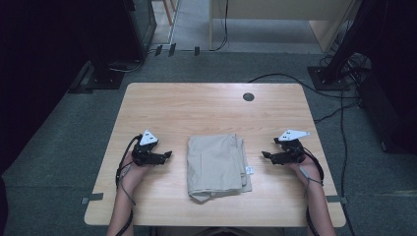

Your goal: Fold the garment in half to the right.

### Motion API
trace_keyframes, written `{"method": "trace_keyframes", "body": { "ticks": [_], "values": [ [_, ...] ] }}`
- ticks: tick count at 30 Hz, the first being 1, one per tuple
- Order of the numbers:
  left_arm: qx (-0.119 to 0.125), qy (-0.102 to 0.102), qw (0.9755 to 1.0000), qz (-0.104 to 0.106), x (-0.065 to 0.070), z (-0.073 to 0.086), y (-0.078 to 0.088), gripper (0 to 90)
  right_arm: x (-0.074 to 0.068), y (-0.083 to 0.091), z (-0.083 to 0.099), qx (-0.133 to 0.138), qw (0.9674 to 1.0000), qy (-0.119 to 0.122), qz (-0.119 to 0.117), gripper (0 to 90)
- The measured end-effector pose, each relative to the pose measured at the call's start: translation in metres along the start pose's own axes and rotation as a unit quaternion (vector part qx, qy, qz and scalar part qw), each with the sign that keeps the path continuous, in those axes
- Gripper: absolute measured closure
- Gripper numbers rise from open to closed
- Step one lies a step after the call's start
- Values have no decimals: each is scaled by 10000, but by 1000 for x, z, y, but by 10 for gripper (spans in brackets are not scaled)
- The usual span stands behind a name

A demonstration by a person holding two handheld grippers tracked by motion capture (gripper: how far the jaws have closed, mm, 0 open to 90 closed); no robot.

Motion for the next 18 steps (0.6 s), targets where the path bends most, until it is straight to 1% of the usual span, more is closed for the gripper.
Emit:
{"method": "trace_keyframes", "body": {
  "ticks": [3, 13, 18],
  "values": [
    [-5, -7, 10000, 0, 0, 0, 0, 211, 2, 0, 1, -16, 10000, 4, 23, 191],
    [-1, 10, 10000, -14, -1, 0, 0, 211, 9, 5, 5, -2, 9999, -110, 86, 191],
    [-2, 10, 10000, -15, -2, 0, 0, 210, 13, 7, 7, -4, 9998, -130, 126, 191]
  ]
}}
Point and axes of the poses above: each handheld gripper's, and its own axes: y roughly backward along the jaws, z roughly out of its underside, x roughly to its right, the point moved 8 cm from there along -y, roughly forward along the jaws, and after that the axes turned 3 degrees about y, right-handed, at the moved point
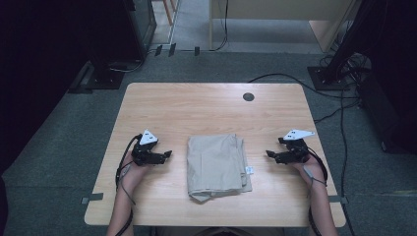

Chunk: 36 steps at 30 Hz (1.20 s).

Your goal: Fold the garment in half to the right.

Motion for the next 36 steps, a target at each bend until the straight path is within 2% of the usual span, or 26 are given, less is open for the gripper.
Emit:
{"method": "trace_keyframes", "body": {
  "ticks": [11, 14, 18, 36],
  "values": [
    [8, 18, 10000, -19, -2, -1, 0, 210, 3, -1, 3, -52, 10000, -10, 55, 189],
    [11, 27, 10000, -22, -2, -1, -1, 211, 6, -2, 3, -86, 9998, 50, 155, 179],
    [9, 30, 10000, -27, -2, -1, -1, 210, 8, -4, 2, -89, 9998, 15, 200, 179],
    [9, 32, 10000, -34, -2, -1, -1, 210, 9, -4, 1, -89, 9997, -2, 228, 178]
  ]
}}
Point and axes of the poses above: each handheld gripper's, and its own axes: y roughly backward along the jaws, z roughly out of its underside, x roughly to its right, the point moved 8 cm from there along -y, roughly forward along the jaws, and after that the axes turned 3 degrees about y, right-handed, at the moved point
